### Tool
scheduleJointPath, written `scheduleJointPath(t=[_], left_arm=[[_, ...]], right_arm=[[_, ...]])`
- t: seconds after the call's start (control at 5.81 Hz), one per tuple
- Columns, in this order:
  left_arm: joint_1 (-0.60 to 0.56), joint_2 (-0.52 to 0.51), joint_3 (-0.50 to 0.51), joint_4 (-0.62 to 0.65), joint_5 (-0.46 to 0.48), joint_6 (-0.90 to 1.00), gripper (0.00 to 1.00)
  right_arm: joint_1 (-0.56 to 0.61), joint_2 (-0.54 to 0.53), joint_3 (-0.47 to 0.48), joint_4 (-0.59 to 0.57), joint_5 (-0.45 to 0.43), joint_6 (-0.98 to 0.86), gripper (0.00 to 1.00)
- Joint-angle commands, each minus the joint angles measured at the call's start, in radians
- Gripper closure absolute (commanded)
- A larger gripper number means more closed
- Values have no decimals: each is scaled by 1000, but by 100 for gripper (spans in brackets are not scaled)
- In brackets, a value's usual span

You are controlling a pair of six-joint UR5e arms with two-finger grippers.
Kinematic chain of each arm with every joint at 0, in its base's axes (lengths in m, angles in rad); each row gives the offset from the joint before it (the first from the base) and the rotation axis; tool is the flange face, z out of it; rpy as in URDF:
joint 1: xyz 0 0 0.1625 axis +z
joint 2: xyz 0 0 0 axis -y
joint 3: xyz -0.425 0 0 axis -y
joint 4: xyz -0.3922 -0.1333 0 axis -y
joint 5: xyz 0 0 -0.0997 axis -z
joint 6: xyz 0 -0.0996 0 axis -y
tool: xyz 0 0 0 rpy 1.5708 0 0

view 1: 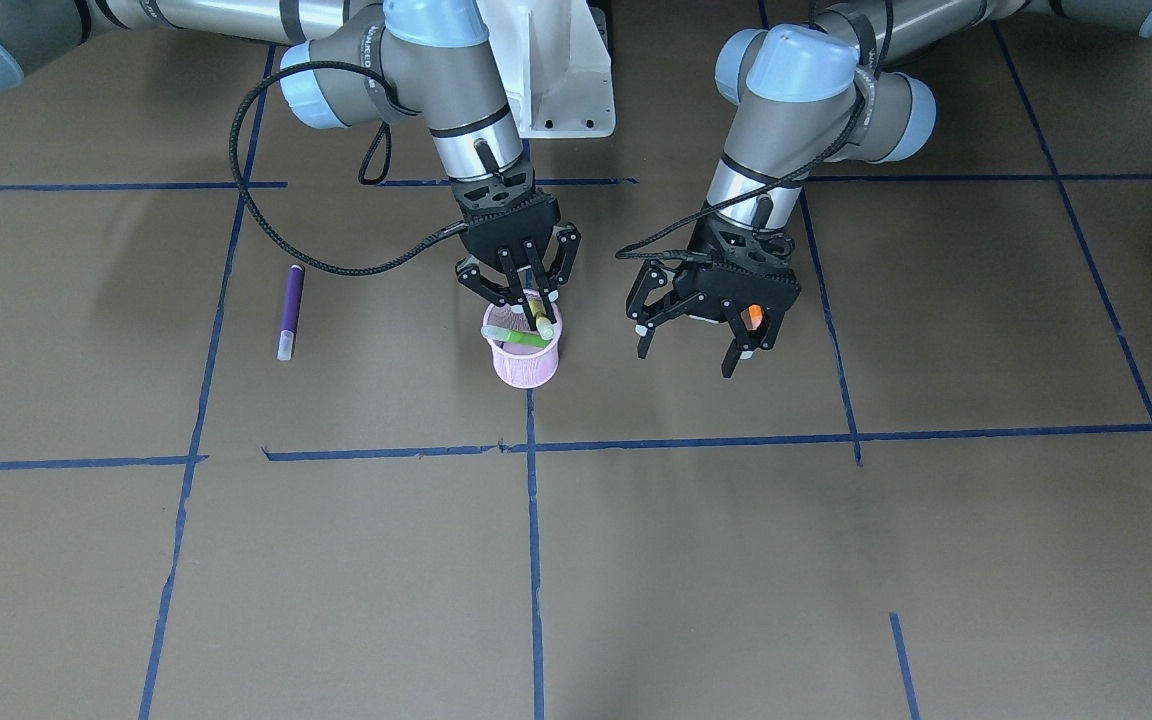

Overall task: Collect pens into pen holder
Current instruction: 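Carry the yellow highlighter with the right gripper over the cup, then release the highlighter into the cup while the left gripper nears the orange marker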

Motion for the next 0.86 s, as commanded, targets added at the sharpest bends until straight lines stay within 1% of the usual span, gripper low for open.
scheduleJointPath(t=[0.0, 0.17, 0.34, 0.52, 0.69], left_arm=[[2, 35, 2, 17, -41, -5, 0], [0, 91, -1, 28, -170, -7, 0], [0, 108, -7, 107, -279, -7, 0], [-1, 99, -69, 315, -373, -7, 0], [2, 95, -160, 505, -397, -2, 0]], right_arm=[[3, 0, 22, -28, 3, -3, 1], [29, 0, 59, -80, 21, -11, 1], [115, -1, 84, -117, 152, -12, 1], [225, -35, 114, -140, 319, -14, 1], [322, -67, 121, -141, 451, -15, 1]])
